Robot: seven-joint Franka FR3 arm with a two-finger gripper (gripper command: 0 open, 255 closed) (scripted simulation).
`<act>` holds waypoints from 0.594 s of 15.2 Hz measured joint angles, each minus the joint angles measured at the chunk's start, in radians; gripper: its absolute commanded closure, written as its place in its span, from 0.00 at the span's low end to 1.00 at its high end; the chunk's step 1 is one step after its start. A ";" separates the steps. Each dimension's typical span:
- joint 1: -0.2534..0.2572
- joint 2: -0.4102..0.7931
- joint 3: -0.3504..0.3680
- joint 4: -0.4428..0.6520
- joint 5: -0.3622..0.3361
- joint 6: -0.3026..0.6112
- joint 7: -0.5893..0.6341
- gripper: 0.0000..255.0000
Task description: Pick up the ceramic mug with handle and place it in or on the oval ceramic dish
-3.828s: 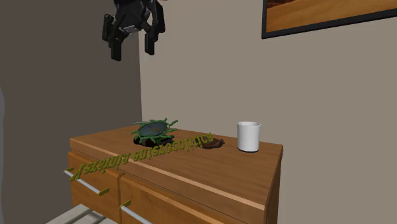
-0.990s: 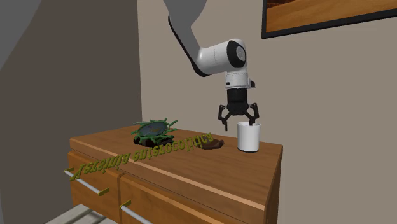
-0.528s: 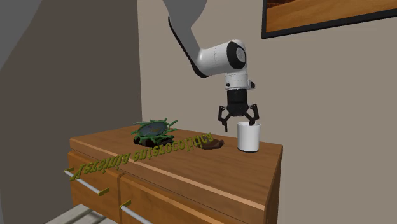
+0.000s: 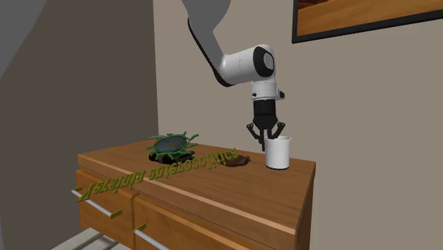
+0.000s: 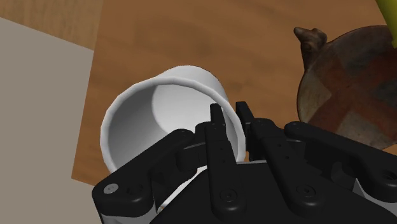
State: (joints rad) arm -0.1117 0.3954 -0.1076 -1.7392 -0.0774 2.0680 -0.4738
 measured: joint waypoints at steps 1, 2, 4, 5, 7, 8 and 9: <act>0.000 0.000 0.000 0.000 0.000 0.000 0.000 1.00; 0.000 0.000 0.000 0.000 0.000 0.000 0.000 1.00; 0.000 -0.007 0.000 0.005 0.000 -0.012 -0.001 1.00; 0.000 -0.009 0.000 0.013 0.000 -0.021 -0.003 1.00; 0.000 -0.017 -0.001 0.026 0.000 -0.043 -0.004 1.00; 0.000 -0.024 -0.001 0.032 0.000 -0.056 -0.006 1.00; 0.001 -0.034 -0.001 0.034 -0.001 -0.068 -0.005 1.00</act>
State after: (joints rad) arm -0.1102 0.3612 -0.1085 -1.7051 -0.0784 2.0001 -0.4783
